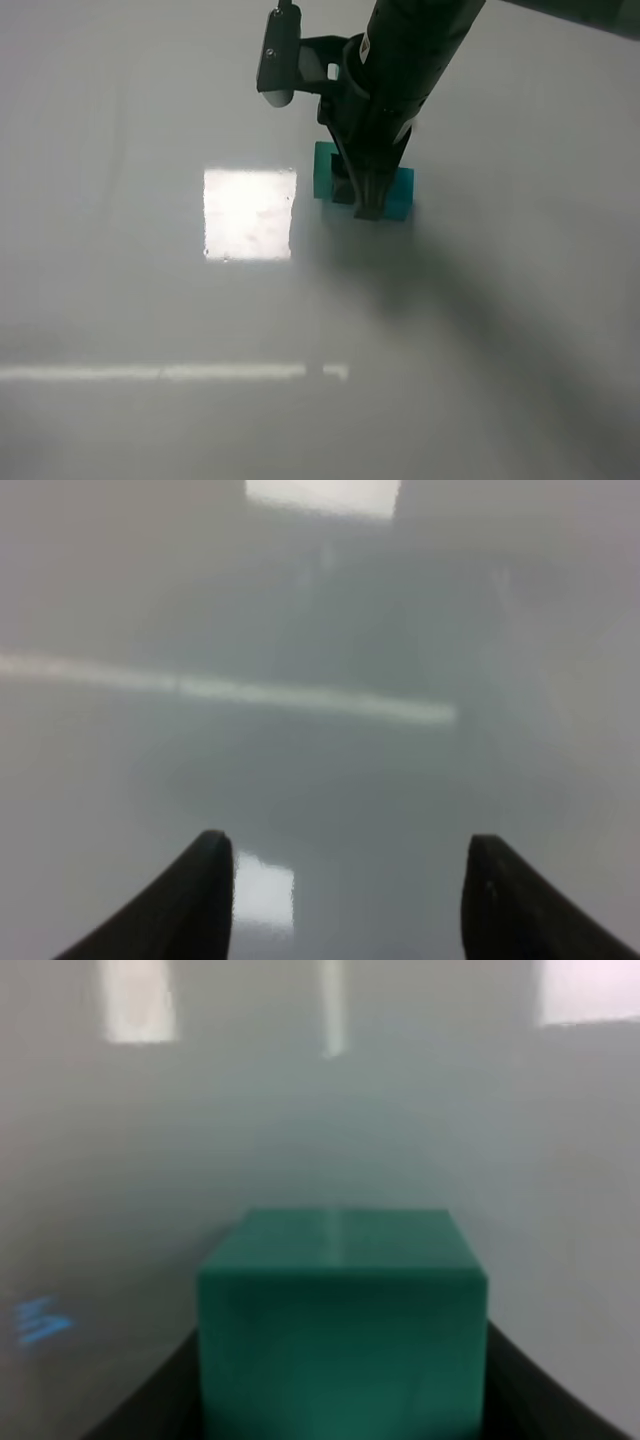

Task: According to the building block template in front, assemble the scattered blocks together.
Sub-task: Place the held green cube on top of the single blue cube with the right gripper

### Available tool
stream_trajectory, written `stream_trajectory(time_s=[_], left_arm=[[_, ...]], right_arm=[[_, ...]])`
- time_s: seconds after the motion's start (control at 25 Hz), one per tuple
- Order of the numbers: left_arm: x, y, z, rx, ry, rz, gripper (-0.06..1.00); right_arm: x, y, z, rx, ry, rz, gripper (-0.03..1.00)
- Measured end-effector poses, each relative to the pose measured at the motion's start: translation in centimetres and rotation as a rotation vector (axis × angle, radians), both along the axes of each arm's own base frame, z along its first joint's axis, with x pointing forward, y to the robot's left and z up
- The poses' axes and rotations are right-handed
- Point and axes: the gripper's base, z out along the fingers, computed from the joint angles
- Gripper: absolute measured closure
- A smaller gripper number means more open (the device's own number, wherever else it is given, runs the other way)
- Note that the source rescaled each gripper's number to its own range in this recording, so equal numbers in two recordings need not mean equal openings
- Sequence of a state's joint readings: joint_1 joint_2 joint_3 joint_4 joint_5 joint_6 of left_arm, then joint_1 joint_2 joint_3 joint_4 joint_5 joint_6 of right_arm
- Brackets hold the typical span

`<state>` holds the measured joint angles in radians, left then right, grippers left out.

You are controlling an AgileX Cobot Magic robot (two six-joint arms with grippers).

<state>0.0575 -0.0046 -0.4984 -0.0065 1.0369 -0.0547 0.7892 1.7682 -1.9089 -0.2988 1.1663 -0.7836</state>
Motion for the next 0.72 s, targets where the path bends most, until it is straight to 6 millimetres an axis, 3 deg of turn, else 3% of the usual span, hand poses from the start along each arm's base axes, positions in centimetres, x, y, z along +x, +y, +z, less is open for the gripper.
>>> stream_trajectory(time_s=[0.32,0.72], left_arm=[[0.0,0.0,0.0,0.001,0.0,0.0,0.68],[0.0,0.0,0.0,0.001,0.0,0.0,0.68]], right_arm=[[-0.1,-0.1,-0.2,-0.007,0.021,-0.016,0.96],[0.3,-0.5,-1.9,-0.059,0.045,-0.035,0.96]])
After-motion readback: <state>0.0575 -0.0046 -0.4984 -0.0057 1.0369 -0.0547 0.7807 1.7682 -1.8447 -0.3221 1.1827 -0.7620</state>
